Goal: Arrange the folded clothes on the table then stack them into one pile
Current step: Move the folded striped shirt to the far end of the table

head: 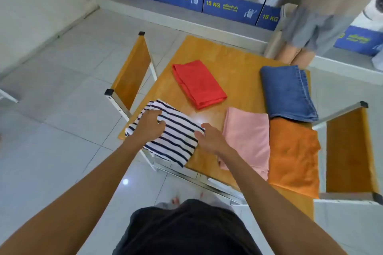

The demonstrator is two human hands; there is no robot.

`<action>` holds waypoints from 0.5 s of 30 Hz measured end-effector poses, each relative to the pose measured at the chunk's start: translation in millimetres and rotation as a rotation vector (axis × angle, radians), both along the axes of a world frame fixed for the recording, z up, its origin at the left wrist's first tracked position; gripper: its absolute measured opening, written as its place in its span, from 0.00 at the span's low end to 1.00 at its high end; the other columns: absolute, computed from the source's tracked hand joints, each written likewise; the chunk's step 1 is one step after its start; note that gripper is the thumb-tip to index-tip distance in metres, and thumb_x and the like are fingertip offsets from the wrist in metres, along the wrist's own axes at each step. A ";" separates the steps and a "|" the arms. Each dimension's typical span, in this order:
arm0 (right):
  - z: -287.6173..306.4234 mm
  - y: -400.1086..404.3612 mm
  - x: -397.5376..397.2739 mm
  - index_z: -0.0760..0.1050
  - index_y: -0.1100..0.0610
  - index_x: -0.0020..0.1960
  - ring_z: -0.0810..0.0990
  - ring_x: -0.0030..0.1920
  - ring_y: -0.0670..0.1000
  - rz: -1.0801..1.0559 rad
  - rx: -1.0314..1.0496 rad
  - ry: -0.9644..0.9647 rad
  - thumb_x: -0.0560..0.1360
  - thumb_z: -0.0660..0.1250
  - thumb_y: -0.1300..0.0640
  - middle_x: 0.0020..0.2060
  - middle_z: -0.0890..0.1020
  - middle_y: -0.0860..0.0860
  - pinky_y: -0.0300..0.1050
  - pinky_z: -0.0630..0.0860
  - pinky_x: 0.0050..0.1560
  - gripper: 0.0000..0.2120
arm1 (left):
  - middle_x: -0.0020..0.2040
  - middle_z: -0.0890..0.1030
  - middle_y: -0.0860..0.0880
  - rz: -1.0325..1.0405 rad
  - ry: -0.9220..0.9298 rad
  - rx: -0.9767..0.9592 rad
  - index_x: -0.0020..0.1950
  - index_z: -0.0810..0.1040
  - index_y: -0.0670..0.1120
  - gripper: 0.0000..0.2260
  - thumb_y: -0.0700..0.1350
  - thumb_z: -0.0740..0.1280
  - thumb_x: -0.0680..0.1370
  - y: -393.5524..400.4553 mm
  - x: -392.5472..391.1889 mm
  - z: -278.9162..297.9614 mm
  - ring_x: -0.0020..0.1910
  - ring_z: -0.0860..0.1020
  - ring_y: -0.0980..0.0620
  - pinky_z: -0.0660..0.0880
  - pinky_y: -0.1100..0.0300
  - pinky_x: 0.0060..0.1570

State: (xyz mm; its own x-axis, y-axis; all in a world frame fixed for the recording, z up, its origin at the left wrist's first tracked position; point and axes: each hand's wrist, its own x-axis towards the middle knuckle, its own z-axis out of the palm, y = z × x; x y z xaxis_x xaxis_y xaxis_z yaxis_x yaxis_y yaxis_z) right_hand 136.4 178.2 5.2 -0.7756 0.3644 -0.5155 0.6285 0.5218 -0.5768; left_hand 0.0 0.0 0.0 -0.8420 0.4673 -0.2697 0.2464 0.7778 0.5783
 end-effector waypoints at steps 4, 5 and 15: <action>-13.9 -12.0 11.7 0.62 0.55 0.71 0.77 0.60 0.57 -0.173 -0.065 -0.060 0.76 0.58 0.41 0.59 0.78 0.51 0.58 0.73 0.64 0.28 | 0.75 0.64 0.41 0.169 0.025 -0.036 0.75 0.66 0.43 0.23 0.47 0.63 0.80 -18.0 2.7 -18.8 0.73 0.65 0.40 0.65 0.45 0.71; -24.9 -13.9 13.5 0.63 0.56 0.69 0.78 0.58 0.56 -0.255 -0.095 -0.069 0.75 0.58 0.39 0.57 0.79 0.51 0.57 0.74 0.64 0.30 | 0.76 0.62 0.41 0.234 0.043 -0.005 0.74 0.66 0.45 0.23 0.48 0.62 0.80 -20.0 4.1 -24.6 0.73 0.64 0.39 0.67 0.43 0.70; -30.9 -29.9 7.4 0.78 0.58 0.55 0.86 0.45 0.53 -0.453 -0.342 0.030 0.75 0.63 0.40 0.45 0.86 0.52 0.54 0.85 0.47 0.22 | 0.72 0.71 0.42 0.330 -0.008 -0.180 0.74 0.64 0.44 0.25 0.56 0.57 0.81 -24.1 -3.1 -26.8 0.70 0.70 0.39 0.69 0.42 0.67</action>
